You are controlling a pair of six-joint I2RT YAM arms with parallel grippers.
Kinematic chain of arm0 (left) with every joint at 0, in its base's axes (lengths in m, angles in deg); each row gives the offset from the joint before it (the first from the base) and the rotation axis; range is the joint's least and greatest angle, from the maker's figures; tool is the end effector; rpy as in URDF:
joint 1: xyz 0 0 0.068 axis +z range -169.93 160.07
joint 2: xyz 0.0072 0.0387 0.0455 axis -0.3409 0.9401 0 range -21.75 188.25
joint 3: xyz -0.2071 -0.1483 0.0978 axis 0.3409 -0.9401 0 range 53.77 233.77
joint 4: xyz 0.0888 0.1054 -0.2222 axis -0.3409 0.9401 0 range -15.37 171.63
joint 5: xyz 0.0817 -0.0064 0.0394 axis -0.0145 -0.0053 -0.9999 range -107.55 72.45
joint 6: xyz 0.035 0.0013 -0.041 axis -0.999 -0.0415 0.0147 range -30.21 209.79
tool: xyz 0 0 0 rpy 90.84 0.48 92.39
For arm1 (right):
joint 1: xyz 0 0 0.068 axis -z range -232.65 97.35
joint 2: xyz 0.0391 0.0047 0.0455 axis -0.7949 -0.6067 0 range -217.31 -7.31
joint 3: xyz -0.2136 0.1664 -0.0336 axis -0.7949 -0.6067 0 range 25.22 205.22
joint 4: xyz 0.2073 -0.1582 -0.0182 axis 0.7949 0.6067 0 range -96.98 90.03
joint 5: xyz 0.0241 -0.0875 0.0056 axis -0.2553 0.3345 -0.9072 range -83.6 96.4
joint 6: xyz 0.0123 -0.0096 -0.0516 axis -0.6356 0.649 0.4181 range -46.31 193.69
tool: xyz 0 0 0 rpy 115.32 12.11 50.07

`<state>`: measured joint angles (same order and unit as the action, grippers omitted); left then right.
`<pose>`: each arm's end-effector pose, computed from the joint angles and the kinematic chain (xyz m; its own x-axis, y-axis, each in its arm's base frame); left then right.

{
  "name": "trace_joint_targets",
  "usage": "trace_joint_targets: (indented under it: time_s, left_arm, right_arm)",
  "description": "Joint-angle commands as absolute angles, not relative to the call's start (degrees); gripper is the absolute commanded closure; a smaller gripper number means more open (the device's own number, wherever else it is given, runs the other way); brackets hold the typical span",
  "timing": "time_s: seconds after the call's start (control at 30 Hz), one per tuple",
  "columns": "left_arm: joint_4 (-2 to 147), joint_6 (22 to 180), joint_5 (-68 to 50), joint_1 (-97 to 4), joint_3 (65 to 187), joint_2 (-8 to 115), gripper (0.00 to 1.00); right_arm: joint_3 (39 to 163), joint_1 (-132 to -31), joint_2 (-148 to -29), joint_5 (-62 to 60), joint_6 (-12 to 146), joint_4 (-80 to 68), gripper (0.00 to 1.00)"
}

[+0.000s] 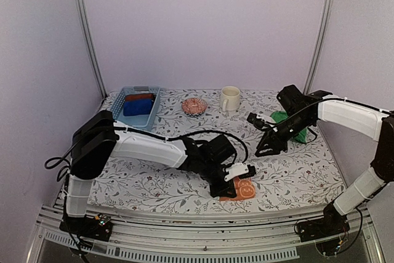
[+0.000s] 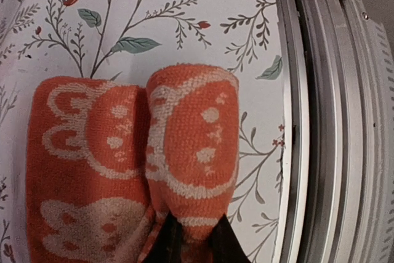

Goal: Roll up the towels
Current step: Roll the towel at the center of the board.

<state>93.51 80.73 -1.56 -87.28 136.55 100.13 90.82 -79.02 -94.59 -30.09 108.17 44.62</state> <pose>0.1624 -0.4143 0.1381 -0.1739 0.8097 -0.5604 0.9831 0.1093 -0.1471 0.2476 0.1463 0.2442 -0.4183 -0.7154 -0.5597 -0.9066 0.2903 0.3065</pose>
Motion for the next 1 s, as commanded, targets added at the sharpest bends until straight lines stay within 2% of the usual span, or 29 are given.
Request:
trace_joint_targets:
  time_s: [0.0,0.2,0.33,0.67,0.97]
  left_arm:
    - [106.79,85.48,8.83,-83.43,138.94,108.41,0.92]
    - [108.67,89.83,18.06,-79.25,143.16,112.34,0.92]
    - [109.44,92.17,23.79,-77.74,146.54,115.41,0.91]
    - [112.71,96.15,26.49,-75.58,152.27,119.75,0.95]
    - [111.92,98.0,25.14,-75.04,151.61,118.7,0.94]
  right_arm:
    - [92.04,-77.96,-88.44,-29.66,106.17,41.51,0.61]
    - [83.33,-78.15,-76.81,-28.29,114.97,41.19,0.63]
    - [75.41,-83.31,-74.51,-20.71,119.67,40.84,0.63]
    - [68.27,-98.07,-77.36,-3.34,119.45,27.11,0.59]
    - [66.78,-106.56,-86.02,1.1,117.84,17.6,0.58]
